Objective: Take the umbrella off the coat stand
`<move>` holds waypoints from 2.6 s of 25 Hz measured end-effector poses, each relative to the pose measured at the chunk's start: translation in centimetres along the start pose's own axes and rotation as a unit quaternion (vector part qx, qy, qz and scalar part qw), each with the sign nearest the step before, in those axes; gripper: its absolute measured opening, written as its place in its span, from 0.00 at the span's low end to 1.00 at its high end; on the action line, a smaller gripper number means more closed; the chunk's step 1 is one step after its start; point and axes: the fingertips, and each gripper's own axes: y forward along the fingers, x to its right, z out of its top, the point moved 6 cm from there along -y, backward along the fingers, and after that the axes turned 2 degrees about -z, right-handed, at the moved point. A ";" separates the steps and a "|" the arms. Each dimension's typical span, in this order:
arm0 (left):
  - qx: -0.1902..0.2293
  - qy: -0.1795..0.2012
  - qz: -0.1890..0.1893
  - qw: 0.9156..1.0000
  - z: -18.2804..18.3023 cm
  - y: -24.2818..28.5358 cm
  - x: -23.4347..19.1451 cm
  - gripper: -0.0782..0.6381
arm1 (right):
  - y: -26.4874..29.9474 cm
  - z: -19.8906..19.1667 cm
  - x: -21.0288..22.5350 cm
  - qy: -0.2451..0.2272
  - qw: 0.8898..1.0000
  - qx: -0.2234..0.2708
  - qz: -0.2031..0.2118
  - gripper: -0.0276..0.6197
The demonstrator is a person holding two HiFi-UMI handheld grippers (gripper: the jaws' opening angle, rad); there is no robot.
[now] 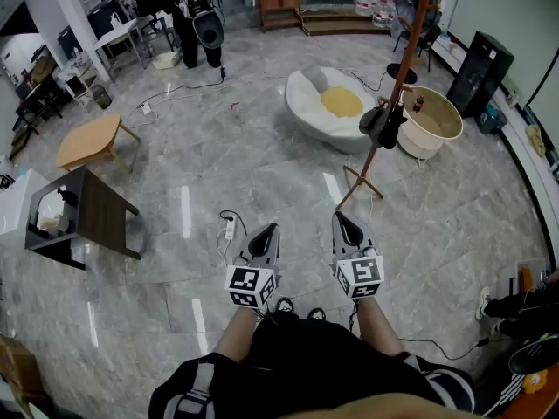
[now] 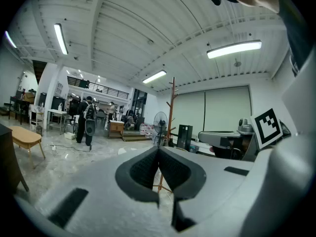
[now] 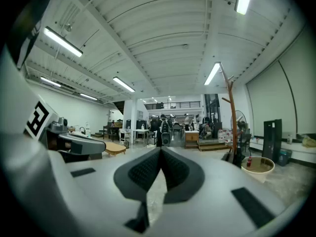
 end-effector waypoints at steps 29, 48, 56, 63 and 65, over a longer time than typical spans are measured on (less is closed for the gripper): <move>-0.024 -0.022 -0.093 0.995 -0.7 12.5 -6.9 0.11 | 7.5 -2.0 5.8 0.014 0.997 -0.024 -0.074 0.47; -0.018 -0.005 -0.096 0.995 3.4 38.8 -8.3 0.11 | 25.1 -1.1 25.2 0.017 0.999 -0.004 -0.050 0.50; -0.033 0.001 -0.124 0.992 4.2 47.3 -11.5 0.11 | 31.2 -1.5 30.0 0.028 0.996 -0.012 -0.079 0.50; -0.053 0.016 -0.231 0.971 5.9 57.9 -12.7 0.11 | 36.1 -1.6 34.0 0.041 0.984 -0.032 -0.168 0.50; -0.060 0.021 -0.260 0.964 6.5 60.6 -13.4 0.11 | 37.6 -1.7 34.8 0.047 0.980 -0.039 -0.191 0.50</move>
